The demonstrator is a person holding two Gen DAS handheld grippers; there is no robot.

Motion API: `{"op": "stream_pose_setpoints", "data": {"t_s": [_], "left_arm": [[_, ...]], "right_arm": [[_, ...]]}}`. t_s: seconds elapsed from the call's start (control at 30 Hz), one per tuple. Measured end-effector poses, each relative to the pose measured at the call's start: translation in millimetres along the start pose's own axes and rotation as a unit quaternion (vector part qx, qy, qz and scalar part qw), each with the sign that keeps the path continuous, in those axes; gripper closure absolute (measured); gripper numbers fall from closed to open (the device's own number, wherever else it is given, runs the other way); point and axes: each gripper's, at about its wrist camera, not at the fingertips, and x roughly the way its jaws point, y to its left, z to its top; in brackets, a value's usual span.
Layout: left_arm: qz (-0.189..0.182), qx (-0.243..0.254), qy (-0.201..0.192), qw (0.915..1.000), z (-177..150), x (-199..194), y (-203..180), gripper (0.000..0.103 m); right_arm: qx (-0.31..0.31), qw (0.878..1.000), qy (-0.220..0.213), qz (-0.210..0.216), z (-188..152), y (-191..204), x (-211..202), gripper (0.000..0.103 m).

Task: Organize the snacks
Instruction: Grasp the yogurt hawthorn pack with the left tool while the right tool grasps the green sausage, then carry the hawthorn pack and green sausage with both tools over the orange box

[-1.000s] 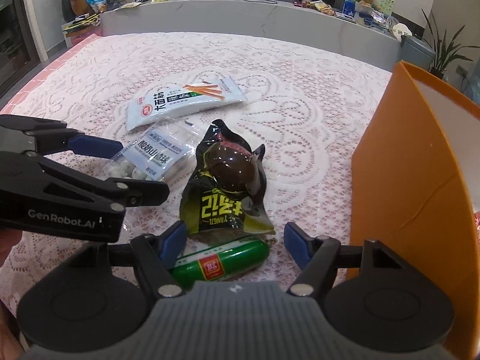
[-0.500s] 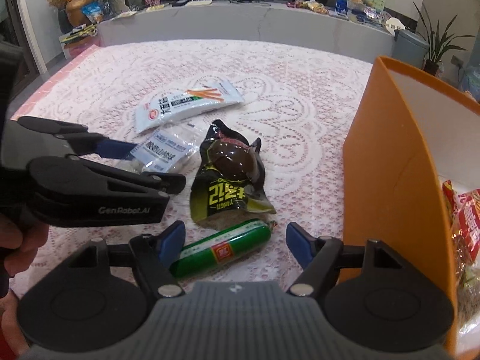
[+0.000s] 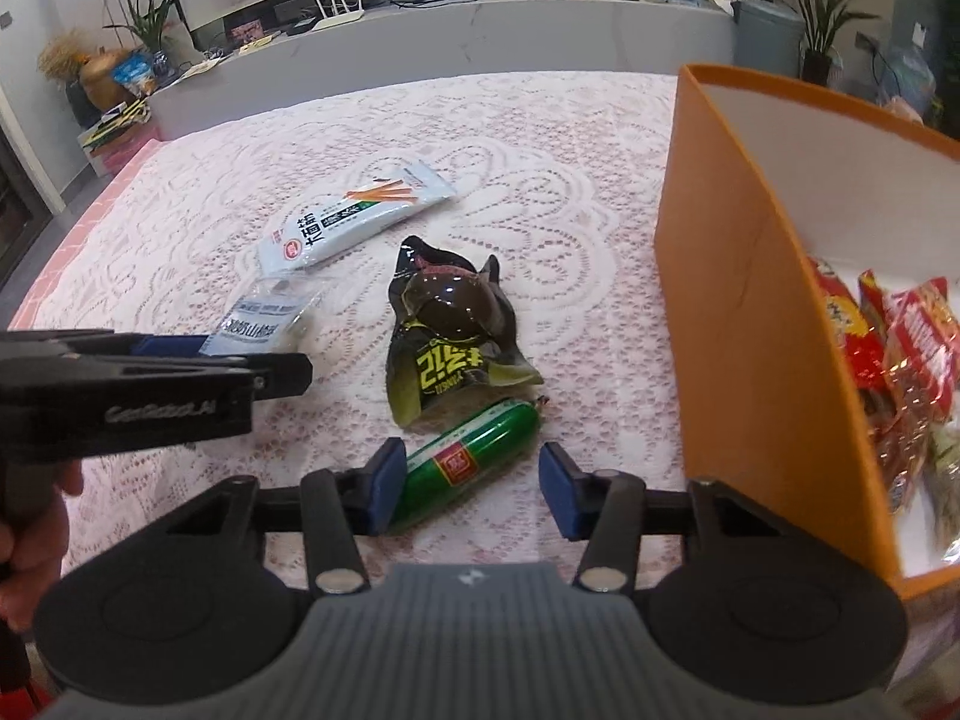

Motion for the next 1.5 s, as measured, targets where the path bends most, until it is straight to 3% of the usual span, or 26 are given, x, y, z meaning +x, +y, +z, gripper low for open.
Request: {"op": "stream_pose_setpoints", "data": {"t_s": [0.27,0.4,0.7,0.93,1.23,1.5], "left_arm": [[-0.001,0.001,-0.005,1.0000,0,-1,-2,0.036],[-0.004,0.001,-0.004,1.0000,0,-2,-2,0.036],[-0.030,-0.025,0.006,0.9992,0,-3,2,0.036],[-0.058,-0.072,0.004,0.9958,-5,-20,1,0.036],[-0.053,-0.123,-0.015,0.9909,-9,-49,-12,0.036],[-0.056,-0.131,-0.035,0.9892,6,-80,-38,0.036]], "right_arm": [[0.017,1.000,0.022,-0.001,1,14,16,0.058],[-0.029,0.999,0.010,-0.016,-3,31,18,0.068],[0.013,1.000,0.016,-0.006,-3,9,10,0.080],[0.024,1.000,0.003,0.014,0,5,-7,0.082],[0.019,0.998,-0.022,0.052,0,-3,-40,0.082],[-0.005,0.994,-0.071,0.085,10,-20,-82,0.081]]}}
